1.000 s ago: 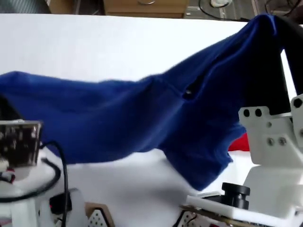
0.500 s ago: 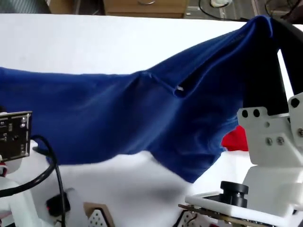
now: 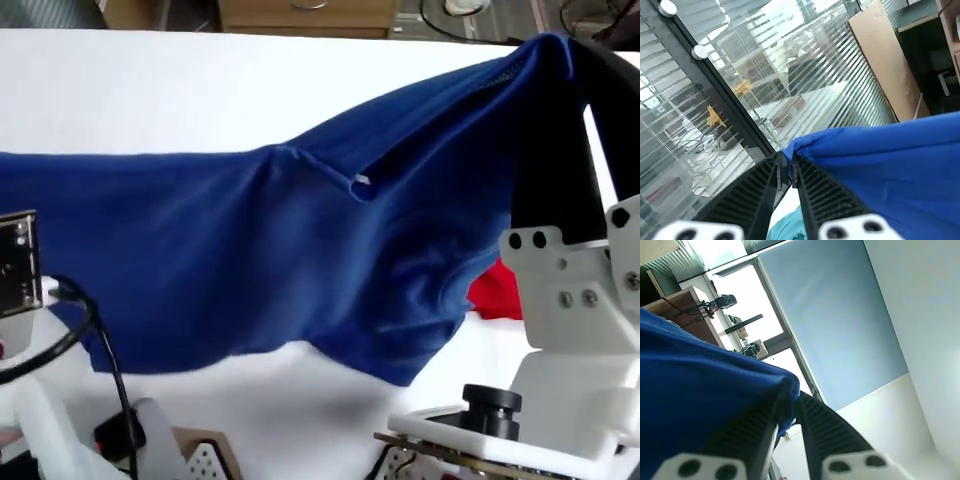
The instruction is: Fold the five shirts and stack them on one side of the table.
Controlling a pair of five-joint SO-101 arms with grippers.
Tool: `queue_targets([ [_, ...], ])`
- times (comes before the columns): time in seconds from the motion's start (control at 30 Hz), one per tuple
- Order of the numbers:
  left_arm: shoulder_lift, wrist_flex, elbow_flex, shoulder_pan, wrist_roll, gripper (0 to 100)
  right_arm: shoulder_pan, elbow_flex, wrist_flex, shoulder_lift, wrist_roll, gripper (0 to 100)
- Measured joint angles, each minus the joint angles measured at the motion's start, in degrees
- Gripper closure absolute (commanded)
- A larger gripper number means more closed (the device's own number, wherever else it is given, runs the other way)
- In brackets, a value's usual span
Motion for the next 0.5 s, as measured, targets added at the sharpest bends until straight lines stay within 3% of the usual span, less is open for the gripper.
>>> queue_targets([
  [0.5,0.0,8.62,-11.52,0.0,0.0,97,-2.29,-0.09,2.29,-9.32,-0.53,97.8],
])
